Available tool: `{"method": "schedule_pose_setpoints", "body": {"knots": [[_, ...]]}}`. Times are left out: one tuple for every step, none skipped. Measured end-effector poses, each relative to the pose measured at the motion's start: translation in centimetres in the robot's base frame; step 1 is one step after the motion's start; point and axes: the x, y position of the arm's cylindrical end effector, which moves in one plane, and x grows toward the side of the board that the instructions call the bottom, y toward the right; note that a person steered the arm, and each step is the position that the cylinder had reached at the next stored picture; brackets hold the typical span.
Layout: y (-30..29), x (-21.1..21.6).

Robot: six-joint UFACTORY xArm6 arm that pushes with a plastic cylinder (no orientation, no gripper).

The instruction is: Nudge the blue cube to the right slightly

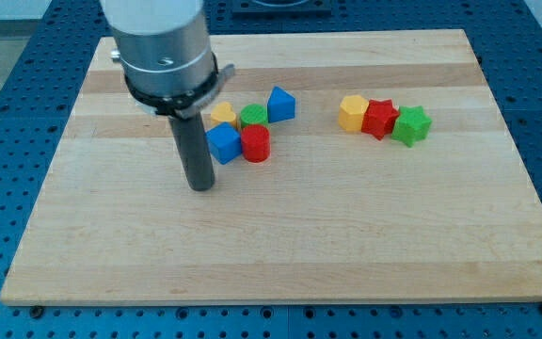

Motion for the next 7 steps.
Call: {"method": "schedule_pose_setpoints", "body": {"knots": [[-1.5, -2.3], [-2.0, -3.6], [-2.4, -5.1], [-2.4, -6.0], [-2.4, -6.1], [-2.1, -6.1], [-2.1, -5.2]]}}
